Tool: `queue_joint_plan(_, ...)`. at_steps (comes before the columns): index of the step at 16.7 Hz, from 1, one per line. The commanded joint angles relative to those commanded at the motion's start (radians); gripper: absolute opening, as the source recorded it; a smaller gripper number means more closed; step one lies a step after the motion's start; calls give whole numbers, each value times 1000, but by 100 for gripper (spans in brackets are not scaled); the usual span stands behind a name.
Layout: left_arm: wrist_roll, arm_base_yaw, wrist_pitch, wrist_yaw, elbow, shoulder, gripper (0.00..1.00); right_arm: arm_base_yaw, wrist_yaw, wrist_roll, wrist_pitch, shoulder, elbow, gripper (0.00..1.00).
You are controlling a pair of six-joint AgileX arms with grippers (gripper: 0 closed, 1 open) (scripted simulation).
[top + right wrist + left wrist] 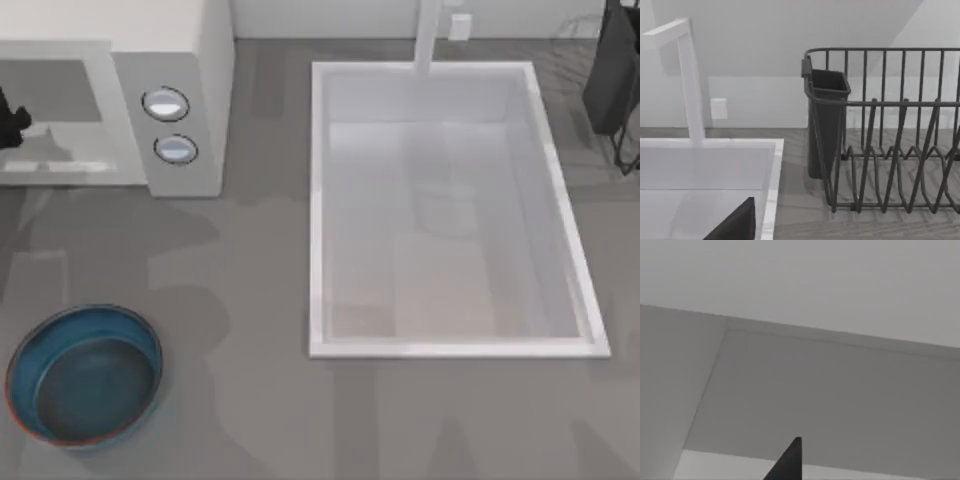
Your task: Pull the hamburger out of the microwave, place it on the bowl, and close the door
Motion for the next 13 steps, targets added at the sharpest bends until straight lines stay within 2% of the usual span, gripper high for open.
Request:
queue_joint_plan(3,-215,-29,-199,0,104,19,0,0,0,0,0,0,0,100)
queue_joint_plan(6,-511,-67,-462,-2,235,46,0,0,0,0,0,0,0,100)
queue_joint_plan(13,-1379,-179,-1222,-16,581,148,0,0,0,0,0,0,0,100)
